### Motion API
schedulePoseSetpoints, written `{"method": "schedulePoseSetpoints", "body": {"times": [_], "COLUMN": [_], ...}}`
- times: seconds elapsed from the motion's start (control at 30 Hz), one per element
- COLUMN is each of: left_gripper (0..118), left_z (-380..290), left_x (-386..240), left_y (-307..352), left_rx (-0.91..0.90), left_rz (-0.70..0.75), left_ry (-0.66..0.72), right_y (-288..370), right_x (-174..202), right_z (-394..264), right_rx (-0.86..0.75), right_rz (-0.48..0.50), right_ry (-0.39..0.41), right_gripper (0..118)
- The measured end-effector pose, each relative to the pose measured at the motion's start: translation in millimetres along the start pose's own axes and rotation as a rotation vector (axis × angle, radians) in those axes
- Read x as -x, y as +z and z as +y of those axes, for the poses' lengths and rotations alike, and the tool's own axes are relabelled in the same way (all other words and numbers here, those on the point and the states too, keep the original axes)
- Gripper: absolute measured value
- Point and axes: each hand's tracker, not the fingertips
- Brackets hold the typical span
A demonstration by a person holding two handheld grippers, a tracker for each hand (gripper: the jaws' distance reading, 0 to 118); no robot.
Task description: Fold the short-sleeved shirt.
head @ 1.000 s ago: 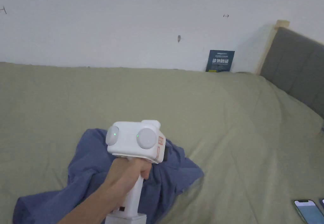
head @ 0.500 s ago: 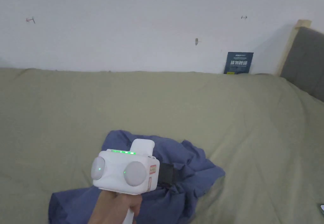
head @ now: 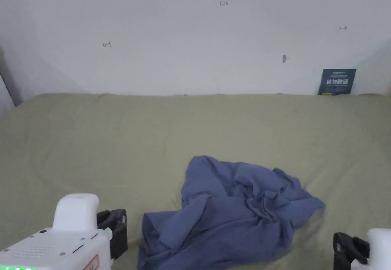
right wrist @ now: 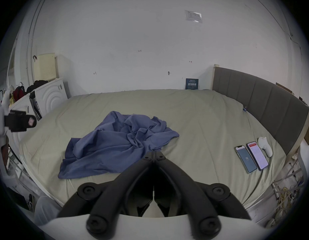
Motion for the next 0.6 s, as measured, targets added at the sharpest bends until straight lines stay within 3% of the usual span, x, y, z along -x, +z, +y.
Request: {"method": "schedulePoseSetpoints", "body": {"times": [0.33, 0.53, 0.57, 0.6], "left_gripper": [0, 0, 5, 56], "left_z": [-22.7, -16.4, -12.8, -9.5], "left_x": [26.0, 32.8, 32.2, 30.9], "left_y": [-23.7, -87.7, -104.7, -119.9], "left_rx": [0.056, 0.148, 0.172, 0.193], "left_rz": [0.043, -0.024, -0.06, -0.052], "left_ry": [0.071, 0.109, 0.109, 0.109], "right_y": [-5.2, -19.1, -20.8, -22.5], "right_x": [15.4, 21.1, 21.7, 22.6], "right_z": [-12.2, -15.3, -16.1, -17.4], "right_rx": [0.037, 0.079, 0.084, 0.089], "right_rz": [0.035, 0.052, 0.056, 0.056], "right_ry": [-0.012, -0.003, -0.004, -0.003], "right_gripper": [0, 0, 0, 0]}}
